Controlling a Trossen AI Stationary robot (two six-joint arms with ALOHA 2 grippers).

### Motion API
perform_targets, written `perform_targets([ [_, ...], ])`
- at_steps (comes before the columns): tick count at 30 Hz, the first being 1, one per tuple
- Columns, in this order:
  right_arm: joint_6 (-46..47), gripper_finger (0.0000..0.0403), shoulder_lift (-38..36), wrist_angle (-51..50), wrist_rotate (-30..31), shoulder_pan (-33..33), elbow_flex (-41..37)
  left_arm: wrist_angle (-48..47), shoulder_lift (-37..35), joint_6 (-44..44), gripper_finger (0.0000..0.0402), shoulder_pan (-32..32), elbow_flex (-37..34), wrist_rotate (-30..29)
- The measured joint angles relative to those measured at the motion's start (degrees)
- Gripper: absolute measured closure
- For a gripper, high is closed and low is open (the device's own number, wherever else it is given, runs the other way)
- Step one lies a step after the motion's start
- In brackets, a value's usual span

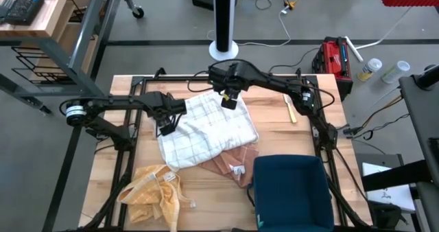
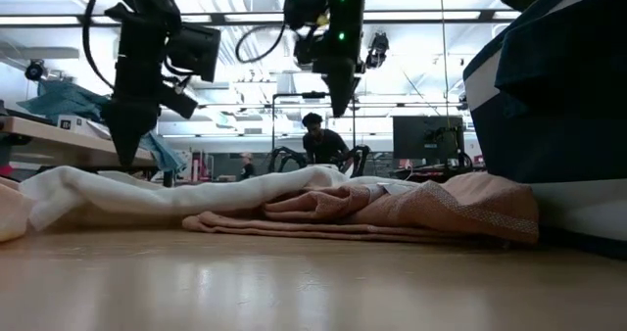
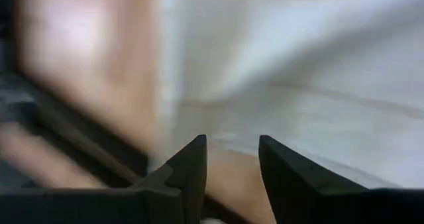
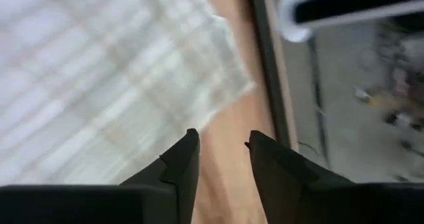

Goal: Fold towel
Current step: Fold the white towel

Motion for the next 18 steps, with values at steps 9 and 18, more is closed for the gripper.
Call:
perform_targets([
  [9,-5.0,0.0323,-4.9,-7.0,-29.5,-5.0,-0.2,8.3,-0.3,-0.4,0.0299,-1.2,-0.1,20.5],
  [18,-1.9,0.0378,-9.2,-6.7,-29.5,-10.5,-1.0,13.9,1.7,0.6,0.0325,-2.4,-5.5,21.1],
])
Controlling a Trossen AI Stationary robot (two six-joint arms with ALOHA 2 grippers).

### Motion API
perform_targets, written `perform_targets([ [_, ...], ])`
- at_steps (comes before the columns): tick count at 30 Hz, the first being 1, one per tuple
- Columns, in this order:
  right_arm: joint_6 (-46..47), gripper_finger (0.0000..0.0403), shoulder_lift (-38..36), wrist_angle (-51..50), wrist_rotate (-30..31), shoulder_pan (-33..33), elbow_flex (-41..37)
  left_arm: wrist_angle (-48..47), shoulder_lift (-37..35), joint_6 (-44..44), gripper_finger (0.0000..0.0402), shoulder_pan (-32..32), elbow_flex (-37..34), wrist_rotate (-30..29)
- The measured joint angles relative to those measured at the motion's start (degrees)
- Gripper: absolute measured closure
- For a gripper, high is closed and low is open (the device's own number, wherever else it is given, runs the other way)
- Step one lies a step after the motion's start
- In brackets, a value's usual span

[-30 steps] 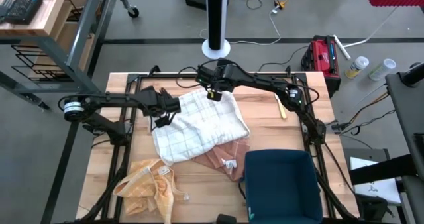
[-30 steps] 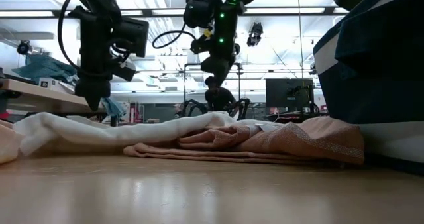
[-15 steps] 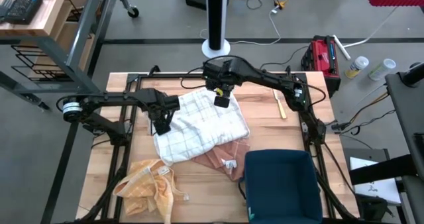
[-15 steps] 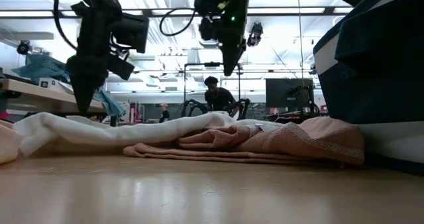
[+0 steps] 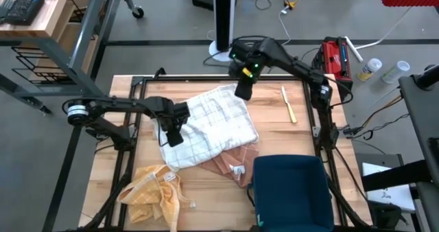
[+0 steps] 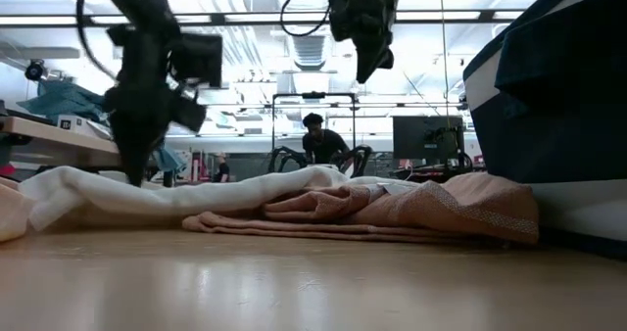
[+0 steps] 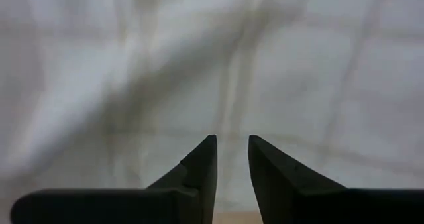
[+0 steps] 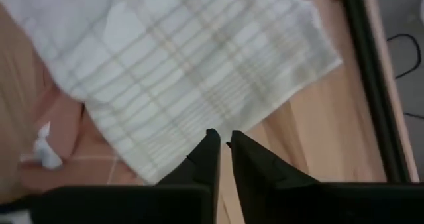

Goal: Fold towel
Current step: Fold the white towel

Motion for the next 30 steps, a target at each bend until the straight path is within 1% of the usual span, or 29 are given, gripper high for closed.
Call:
perform_targets([
  [3,1.6,0.0395,0.5,0.4,0.0,-1.3,-0.6,-0.5,0.7,-0.2,0.0326,0.0,-4.2,0.0],
  [6,3.5,0.0401,1.4,2.7,-0.5,-1.5,-1.9,-0.4,1.1,-1.5,0.0327,0.0,-8.1,-0.1],
  [9,5.1,0.0401,2.7,4.9,-0.5,-0.8,-4.1,-0.7,1.4,-4.3,0.0327,0.0,-9.0,-0.1],
  [11,6.1,0.0402,3.9,5.6,-0.5,-0.2,-5.2,-0.9,1.5,-4.8,0.0327,-0.1,-8.4,-1.2],
  [14,6.8,0.0401,6.3,5.3,-0.5,1.3,-5.9,0.6,1.6,-5.2,0.0327,-0.1,-6.5,-5.0],
  [18,7.0,0.0402,8.7,5.2,-0.5,4.1,-6.7,0.4,1.7,-3.2,0.0327,0.1,-3.8,-9.0],
  [23,6.9,0.0402,9.8,5.4,-0.5,7.8,-7.0,0.8,1.7,-2.1,0.0327,0.3,-0.4,-13.7],
  [26,7.4,0.0402,9.8,6.3,-0.5,9.9,-7.3,-0.7,1.7,-1.8,0.0327,0.3,2.1,-14.2],
  [30,9.0,0.0402,9.8,7.2,-0.3,12.7,-8.2,-4.4,1.7,-3.3,0.0327,-0.5,5.4,-11.8],
])
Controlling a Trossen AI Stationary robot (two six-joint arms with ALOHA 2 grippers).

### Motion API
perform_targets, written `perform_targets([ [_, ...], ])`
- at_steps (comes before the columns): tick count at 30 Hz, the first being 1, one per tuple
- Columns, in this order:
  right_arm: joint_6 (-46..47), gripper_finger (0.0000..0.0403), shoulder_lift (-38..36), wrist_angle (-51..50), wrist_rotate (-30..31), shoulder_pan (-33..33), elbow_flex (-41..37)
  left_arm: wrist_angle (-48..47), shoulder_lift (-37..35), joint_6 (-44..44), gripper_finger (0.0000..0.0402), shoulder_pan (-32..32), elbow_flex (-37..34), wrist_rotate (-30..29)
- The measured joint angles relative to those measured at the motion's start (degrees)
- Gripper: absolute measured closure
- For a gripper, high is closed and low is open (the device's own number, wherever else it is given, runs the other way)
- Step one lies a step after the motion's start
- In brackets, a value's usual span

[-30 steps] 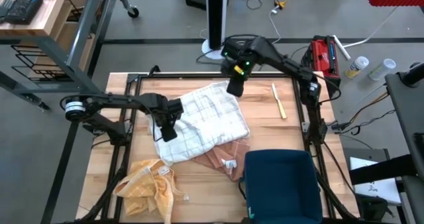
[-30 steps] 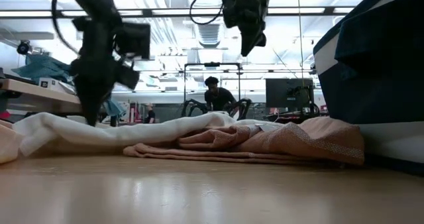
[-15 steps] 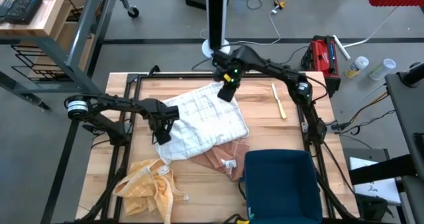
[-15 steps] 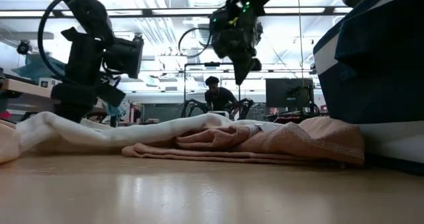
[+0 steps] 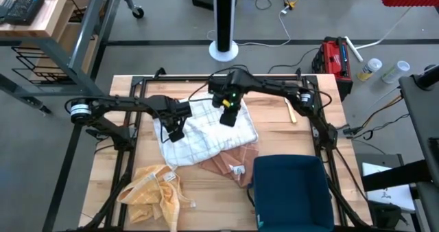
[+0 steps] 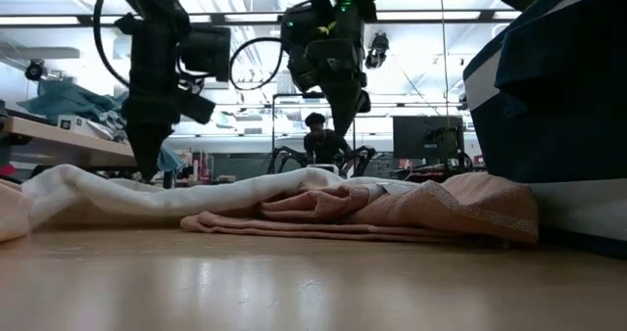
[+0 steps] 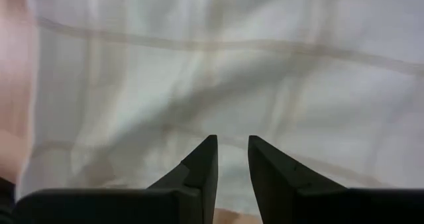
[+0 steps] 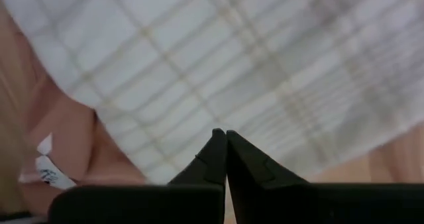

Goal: Fold towel
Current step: Fold the white towel

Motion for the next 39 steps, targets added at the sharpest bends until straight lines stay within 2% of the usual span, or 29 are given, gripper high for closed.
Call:
perform_targets([
  [2,1.0,0.0402,0.0,1.7,1.1,1.6,-1.0,0.2,0.0,0.0,0.0327,-0.4,0.4,1.3],
  [10,5.6,0.0403,0.1,6.9,12.0,7.3,-6.4,3.6,2.0,0.1,0.0327,-0.8,-3.3,7.2],
  [20,11.4,0.0403,0.1,19.2,13.3,10.3,-16.0,7.7,7.0,0.1,0.0330,-0.7,-6.9,6.8],
  [24,13.4,0.0403,0.2,20.5,13.3,10.0,-19.3,6.9,8.2,0.1,0.0340,-0.7,-5.7,4.9],
  [33,18.2,0.0403,0.2,20.1,13.4,8.4,-22.6,7.5,8.5,6.1,0.0369,0.2,0.4,-5.3],
  [36,18.9,0.0403,-0.1,20.3,13.9,8.0,-22.6,3.2,8.4,6.1,0.0376,0.3,3.3,-7.7],
  [39,19.5,0.0403,-1.5,20.0,16.2,8.0,-22.4,-4.0,8.1,4.7,0.0380,-0.1,5.5,-6.3],
])
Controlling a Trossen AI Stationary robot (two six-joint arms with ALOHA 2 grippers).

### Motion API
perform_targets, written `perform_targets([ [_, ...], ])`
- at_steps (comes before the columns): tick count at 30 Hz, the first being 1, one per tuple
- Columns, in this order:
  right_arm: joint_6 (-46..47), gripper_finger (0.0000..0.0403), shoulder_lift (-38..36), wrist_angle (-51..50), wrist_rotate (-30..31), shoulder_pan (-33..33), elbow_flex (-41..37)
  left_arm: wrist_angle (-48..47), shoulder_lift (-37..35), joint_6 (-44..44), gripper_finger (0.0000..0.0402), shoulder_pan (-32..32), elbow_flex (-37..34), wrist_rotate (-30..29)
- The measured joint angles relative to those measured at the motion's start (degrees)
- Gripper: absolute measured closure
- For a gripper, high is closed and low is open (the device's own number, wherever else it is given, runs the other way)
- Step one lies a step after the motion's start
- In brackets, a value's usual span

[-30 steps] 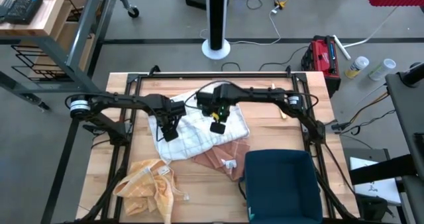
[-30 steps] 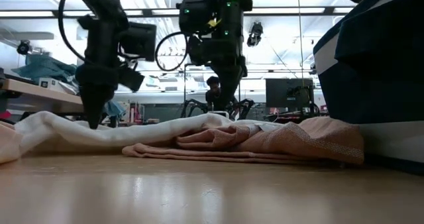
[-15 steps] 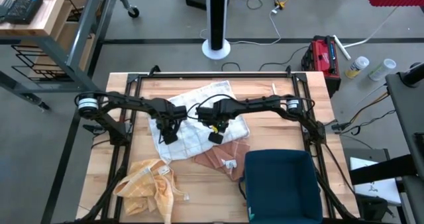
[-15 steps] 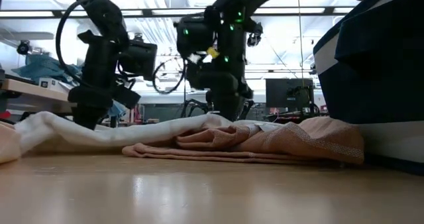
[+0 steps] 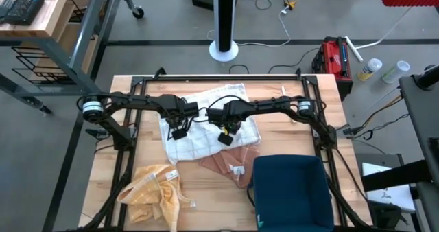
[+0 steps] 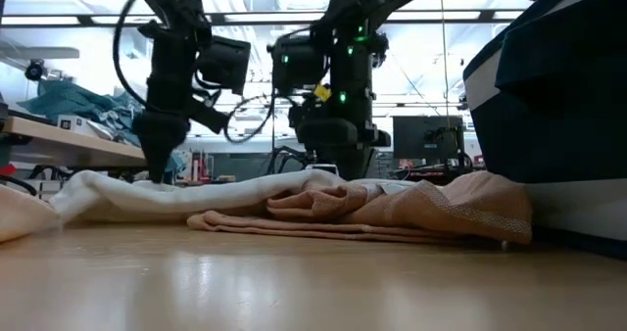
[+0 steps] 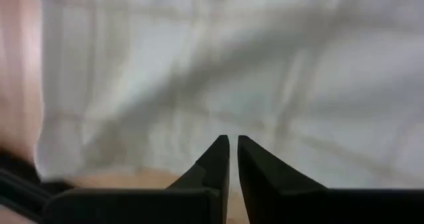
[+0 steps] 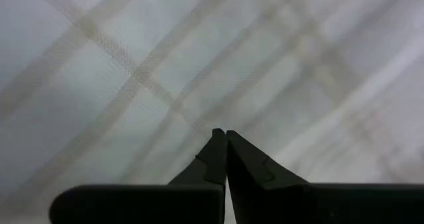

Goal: Fold towel
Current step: Fold the white towel

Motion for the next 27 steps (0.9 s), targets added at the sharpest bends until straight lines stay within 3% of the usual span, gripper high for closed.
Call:
perform_targets([
  [6,-0.2,0.0403,-3.1,0.2,0.7,0.3,0.1,0.3,-0.7,-0.5,0.0380,-1.2,-2.9,13.5],
  [10,-0.9,0.0403,-4.0,0.2,0.7,0.7,0.1,5.6,-0.7,-0.8,0.0382,-1.6,-7.6,16.7],
  [16,-1.4,0.0403,-3.7,0.2,0.3,0.8,0.1,4.8,-1.0,-2.6,0.0382,-1.1,-13.6,15.8],
  [22,-0.7,0.0403,-3.0,0.2,0.3,0.8,0.1,-6.5,-1.6,-10.5,0.0382,-0.4,-15.1,1.3],
  [27,-0.2,0.0403,-2.3,0.1,0.3,0.7,0.1,-5.8,-4.4,-11.7,0.0382,-0.6,-13.8,3.6],
])
